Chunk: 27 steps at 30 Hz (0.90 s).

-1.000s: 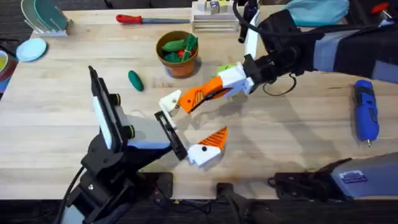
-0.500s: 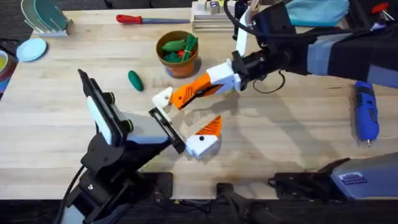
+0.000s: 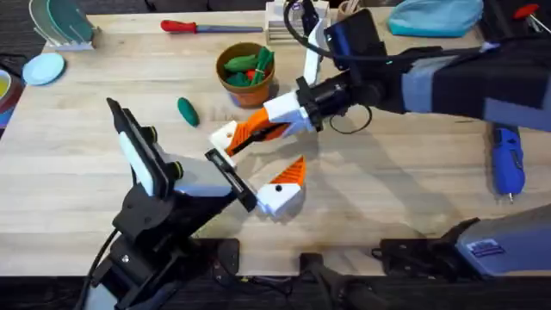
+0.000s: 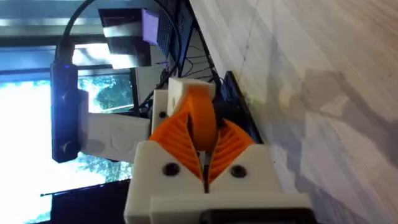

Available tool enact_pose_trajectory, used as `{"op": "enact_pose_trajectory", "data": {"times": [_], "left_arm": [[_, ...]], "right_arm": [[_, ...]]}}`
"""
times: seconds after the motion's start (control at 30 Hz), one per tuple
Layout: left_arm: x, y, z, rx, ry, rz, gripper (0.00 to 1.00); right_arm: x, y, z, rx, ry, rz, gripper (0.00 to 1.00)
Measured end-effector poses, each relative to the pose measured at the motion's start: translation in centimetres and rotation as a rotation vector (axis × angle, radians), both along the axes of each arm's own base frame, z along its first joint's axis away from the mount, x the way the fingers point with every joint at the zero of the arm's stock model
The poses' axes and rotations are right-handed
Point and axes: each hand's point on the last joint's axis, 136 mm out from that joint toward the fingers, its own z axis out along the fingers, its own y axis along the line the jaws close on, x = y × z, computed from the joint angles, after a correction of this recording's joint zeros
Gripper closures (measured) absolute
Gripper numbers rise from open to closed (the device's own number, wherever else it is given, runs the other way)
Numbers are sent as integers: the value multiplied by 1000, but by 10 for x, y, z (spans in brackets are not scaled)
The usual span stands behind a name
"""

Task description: Pick up the gripper from the table and insert it into the empty holder that is missing its gripper. Then pick up a screw, insert it into the mounting hole, and use the screwdriver to tighten it. Finally, clean up the table by picking up the vegetable and placing it into the bucket.

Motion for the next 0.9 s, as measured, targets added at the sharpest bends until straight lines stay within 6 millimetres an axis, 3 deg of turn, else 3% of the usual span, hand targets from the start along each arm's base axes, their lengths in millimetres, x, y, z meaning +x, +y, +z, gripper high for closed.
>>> {"op": "enact_pose_trajectory", "data": {"times": [0.9], "left_arm": [[7, 6, -2, 9, 3, 51, 8]], "right_arm": [[14, 16, 3, 72, -80, 5, 993]]}}
